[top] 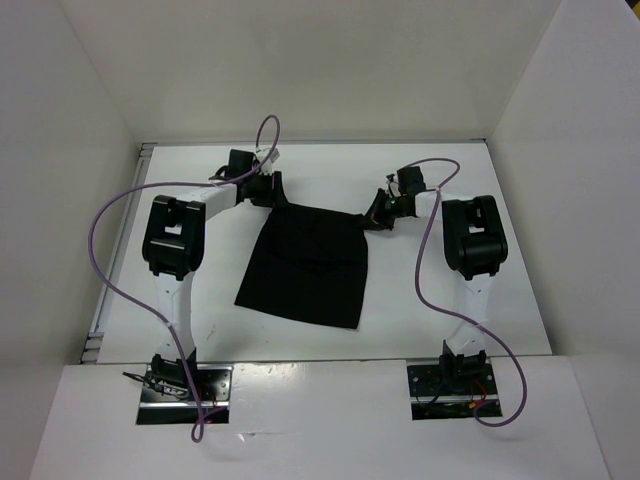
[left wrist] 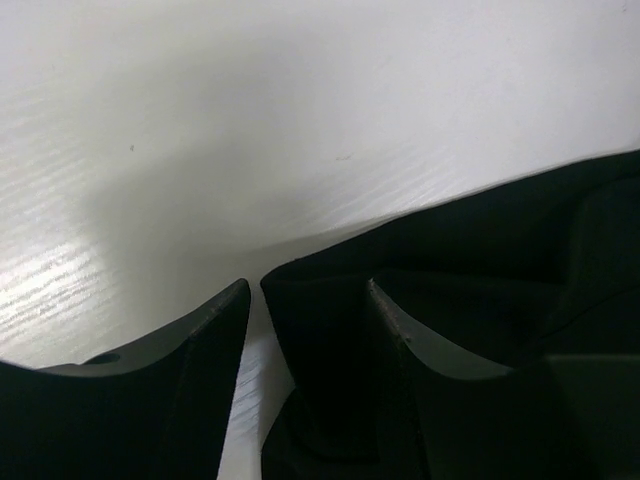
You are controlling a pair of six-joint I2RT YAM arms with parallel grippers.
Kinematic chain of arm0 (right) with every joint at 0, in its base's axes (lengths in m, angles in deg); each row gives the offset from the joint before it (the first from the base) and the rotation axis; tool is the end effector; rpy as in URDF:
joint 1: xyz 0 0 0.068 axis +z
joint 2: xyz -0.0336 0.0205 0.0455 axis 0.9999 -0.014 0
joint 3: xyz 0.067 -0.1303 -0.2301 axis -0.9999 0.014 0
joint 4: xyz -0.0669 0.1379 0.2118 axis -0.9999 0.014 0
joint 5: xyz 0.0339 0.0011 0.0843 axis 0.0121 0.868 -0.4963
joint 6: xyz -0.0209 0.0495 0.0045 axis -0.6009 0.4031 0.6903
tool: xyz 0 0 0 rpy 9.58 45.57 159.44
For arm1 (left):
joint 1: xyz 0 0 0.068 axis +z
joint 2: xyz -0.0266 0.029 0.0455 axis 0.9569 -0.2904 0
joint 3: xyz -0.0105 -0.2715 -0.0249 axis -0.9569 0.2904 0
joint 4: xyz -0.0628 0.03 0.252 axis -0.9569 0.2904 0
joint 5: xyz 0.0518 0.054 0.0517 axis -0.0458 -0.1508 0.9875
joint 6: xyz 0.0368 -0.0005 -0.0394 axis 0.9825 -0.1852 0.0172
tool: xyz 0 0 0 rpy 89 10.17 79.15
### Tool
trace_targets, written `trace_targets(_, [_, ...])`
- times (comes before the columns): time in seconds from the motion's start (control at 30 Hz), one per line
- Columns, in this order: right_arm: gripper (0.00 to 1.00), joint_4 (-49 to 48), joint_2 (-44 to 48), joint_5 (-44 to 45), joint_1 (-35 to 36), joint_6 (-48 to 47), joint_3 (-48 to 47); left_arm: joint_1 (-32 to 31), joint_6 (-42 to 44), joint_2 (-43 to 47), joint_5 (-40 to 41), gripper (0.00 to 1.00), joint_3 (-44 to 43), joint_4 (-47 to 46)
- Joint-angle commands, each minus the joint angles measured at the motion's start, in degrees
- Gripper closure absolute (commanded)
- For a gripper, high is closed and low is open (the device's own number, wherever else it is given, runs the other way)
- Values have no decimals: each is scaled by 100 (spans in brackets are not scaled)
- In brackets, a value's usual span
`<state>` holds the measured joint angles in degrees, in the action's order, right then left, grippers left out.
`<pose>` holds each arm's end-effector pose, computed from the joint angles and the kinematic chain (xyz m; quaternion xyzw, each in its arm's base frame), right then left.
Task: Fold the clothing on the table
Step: Fold the skirt
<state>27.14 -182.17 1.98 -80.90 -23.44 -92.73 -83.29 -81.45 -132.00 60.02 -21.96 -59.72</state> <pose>0.4208 0.0822 0.1179 0.1053 0.9101 0.3686 0.1572 0.4805 -0.1008 0.1590 0.0811 0.8918 -0.2569 0.3634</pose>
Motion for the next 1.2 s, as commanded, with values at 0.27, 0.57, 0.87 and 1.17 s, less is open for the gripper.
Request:
trace_targets(0.27, [100, 417, 154, 740, 67, -228, -70, 473, -254, 108, -723, 100, 506, 37])
trace_targets(0.57, [100, 646, 479, 1655, -3, -114, -122, 727, -941, 1100, -732, 100, 1184, -658])
trace_targets(0.87, [100, 417, 979, 846, -3, -420, -271, 727, -1406, 1276, -1689, 100, 965, -860])
trace_targets(1.17, [99, 1945, 1631, 1356, -3, -1132, -2967, 727, -1863, 1724, -2261, 100, -1108, -684])
